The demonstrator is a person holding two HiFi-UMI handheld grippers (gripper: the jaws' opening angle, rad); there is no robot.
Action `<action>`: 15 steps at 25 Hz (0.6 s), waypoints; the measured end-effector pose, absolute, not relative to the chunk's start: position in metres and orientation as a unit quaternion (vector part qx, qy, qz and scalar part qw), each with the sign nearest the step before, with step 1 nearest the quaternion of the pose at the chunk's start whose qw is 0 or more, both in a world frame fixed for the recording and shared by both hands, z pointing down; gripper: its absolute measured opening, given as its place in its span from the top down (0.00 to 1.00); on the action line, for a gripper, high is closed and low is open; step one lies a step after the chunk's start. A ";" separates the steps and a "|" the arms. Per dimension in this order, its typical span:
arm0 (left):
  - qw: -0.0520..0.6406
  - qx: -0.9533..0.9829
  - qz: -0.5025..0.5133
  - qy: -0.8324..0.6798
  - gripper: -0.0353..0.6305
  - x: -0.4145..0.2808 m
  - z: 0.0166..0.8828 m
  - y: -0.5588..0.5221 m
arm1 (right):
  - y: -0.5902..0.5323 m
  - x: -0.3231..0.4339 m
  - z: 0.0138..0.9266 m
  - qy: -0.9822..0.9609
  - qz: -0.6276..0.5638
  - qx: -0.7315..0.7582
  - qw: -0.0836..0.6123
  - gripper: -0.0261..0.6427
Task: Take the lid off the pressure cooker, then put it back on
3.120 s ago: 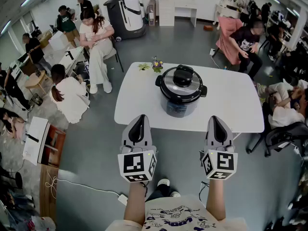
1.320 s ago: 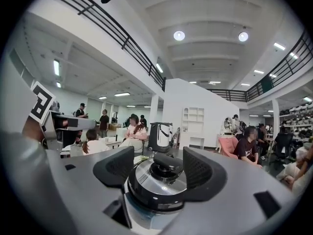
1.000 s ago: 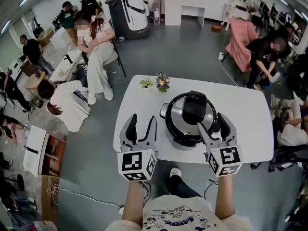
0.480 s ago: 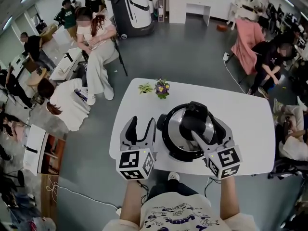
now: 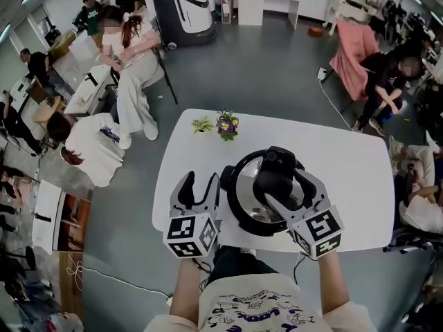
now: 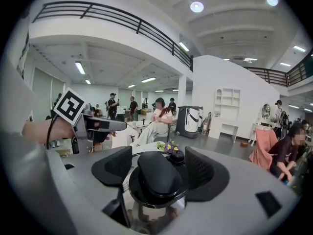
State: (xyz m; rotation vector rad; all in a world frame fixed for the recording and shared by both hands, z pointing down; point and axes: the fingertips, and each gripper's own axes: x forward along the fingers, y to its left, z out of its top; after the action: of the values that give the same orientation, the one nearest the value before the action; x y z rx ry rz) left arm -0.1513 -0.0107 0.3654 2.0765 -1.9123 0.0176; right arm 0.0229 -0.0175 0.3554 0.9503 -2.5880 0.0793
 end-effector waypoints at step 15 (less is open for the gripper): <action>0.279 0.735 0.007 -0.618 0.58 -0.164 0.427 -0.056 | -0.043 -0.001 0.377 -0.915 0.034 0.301 0.267 0.43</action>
State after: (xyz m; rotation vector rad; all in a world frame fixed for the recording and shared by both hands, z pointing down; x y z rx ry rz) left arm -0.1636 -0.0557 0.4275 1.9711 -1.6585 0.0199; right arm -0.0007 -0.0435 0.3768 0.8112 -2.4700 0.0909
